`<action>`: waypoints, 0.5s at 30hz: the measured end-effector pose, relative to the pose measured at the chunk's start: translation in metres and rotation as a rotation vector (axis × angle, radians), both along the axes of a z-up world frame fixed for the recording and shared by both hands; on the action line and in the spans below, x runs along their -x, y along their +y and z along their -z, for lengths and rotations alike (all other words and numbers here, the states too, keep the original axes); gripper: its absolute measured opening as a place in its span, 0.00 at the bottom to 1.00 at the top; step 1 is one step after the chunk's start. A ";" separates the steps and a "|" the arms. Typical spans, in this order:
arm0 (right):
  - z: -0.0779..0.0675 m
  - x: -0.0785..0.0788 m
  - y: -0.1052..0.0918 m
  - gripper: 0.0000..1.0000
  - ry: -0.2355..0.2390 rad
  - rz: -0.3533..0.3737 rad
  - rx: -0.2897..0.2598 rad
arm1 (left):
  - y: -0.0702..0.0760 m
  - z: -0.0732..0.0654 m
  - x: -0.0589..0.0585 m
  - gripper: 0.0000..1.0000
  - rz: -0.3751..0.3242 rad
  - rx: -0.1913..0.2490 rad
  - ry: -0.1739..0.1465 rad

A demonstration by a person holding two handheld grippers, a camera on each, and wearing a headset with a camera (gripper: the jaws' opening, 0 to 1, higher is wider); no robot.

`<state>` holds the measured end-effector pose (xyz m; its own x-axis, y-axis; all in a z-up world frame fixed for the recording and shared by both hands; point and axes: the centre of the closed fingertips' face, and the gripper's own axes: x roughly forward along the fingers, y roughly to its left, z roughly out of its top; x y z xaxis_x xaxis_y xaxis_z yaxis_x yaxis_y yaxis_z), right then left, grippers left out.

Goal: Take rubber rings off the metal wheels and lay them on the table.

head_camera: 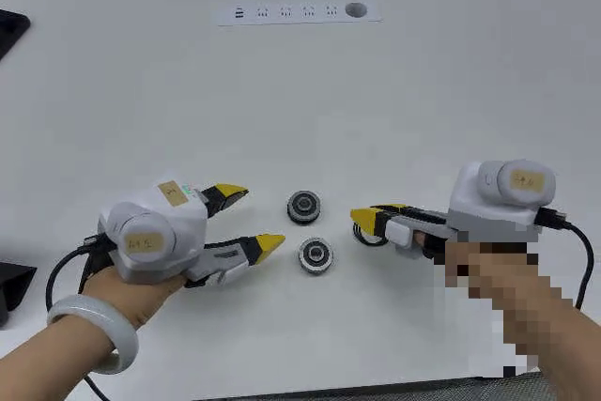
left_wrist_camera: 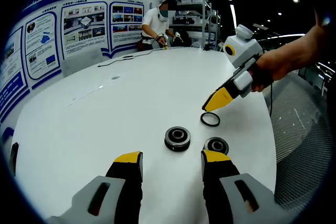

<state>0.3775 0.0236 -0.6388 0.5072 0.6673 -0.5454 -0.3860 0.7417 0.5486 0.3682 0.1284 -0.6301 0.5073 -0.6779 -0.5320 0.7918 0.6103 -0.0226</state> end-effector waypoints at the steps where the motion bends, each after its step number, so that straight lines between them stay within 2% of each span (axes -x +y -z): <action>1: 0.000 -0.001 0.003 0.21 0.003 -0.008 -0.005 | -0.002 -0.001 -0.001 0.44 0.006 0.003 0.003; 15: 0.004 -0.007 0.034 0.21 0.019 -0.072 -0.023 | -0.027 -0.001 -0.013 0.31 0.043 0.008 0.003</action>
<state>0.3842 0.0575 -0.6428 0.4470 0.7146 -0.5382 -0.4277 0.6991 0.5730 0.3808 0.1012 -0.6293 0.4758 -0.7033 -0.5282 0.8173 0.5755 -0.0300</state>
